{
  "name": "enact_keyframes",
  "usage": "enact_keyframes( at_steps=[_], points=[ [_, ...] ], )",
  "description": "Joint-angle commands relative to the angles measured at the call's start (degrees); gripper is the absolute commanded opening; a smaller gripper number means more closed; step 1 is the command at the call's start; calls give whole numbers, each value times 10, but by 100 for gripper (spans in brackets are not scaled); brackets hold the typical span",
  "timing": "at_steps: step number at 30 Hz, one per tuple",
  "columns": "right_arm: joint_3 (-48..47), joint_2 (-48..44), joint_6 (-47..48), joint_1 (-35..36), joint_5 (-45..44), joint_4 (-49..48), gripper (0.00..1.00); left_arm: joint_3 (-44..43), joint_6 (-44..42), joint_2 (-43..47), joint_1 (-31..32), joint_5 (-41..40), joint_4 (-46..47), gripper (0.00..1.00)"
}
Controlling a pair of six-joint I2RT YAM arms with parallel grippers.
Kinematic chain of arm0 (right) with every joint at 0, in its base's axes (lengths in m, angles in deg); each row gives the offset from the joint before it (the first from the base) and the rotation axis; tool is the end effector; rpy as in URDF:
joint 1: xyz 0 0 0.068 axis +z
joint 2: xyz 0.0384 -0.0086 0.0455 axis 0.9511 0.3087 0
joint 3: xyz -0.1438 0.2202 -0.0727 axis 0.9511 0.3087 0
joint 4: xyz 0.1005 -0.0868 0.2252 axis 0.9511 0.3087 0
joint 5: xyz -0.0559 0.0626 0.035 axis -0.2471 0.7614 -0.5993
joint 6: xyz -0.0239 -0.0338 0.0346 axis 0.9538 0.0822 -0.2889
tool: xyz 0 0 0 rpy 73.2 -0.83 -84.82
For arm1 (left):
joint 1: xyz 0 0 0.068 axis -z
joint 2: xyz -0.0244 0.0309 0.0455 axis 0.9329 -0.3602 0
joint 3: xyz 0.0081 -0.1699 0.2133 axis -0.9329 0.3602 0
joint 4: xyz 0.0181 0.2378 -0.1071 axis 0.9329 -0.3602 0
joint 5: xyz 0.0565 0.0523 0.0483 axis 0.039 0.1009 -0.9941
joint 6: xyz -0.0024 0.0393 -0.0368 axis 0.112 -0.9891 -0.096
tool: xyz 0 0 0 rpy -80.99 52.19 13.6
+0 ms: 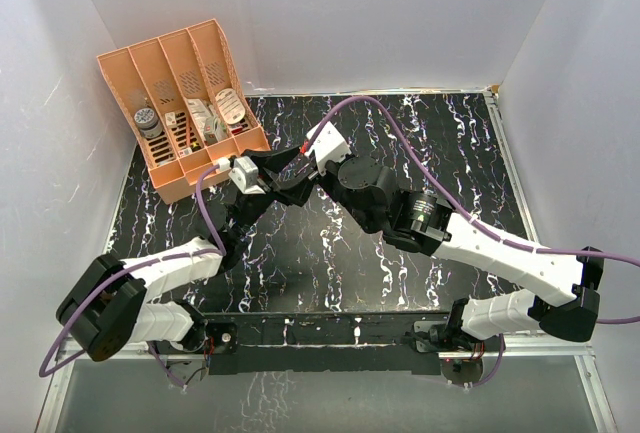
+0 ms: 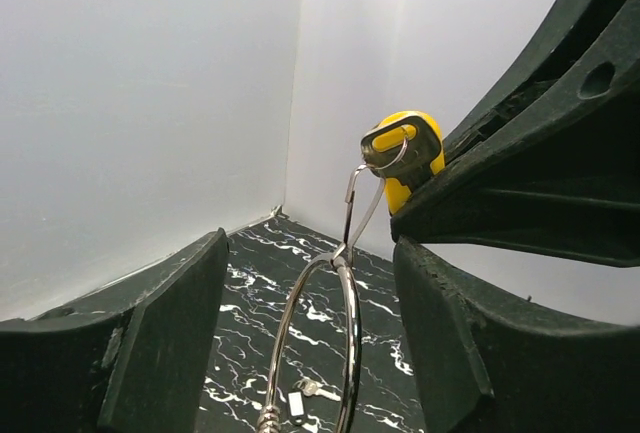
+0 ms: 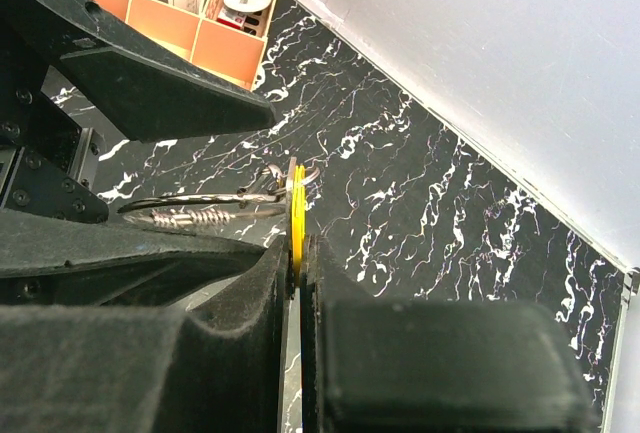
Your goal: Remove the keys from the keyring
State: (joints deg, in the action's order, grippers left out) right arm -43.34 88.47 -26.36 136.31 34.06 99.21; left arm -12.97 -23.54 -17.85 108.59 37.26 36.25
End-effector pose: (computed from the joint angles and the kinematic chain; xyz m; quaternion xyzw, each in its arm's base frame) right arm 0.1392 0.2424 0.4125 -0.3335 0.7158 0.0347 0.6125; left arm 0.1824 -0.1593 0.3046 0.1833 0.4073 -0.4173 0.7914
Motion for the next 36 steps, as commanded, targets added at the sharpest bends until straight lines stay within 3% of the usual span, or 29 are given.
enact_keyframes(
  at_steps=[1, 8, 23, 36],
  points=[
    [-20, -9, -1, 4, -8, -50, 0, -6, -10, 1, 0, -13, 56, 62],
    [-16, -9, -5, 5, -4, -51, 0, -14, -11, -19, 0, -34, 75, 54],
    [-11, -13, -5, 6, -6, -55, 0, -33, 7, -35, 1, -19, 105, 52],
    [-10, -12, -5, 7, -5, -55, 0, -36, 9, -29, 1, -26, 108, 35]
  ],
)
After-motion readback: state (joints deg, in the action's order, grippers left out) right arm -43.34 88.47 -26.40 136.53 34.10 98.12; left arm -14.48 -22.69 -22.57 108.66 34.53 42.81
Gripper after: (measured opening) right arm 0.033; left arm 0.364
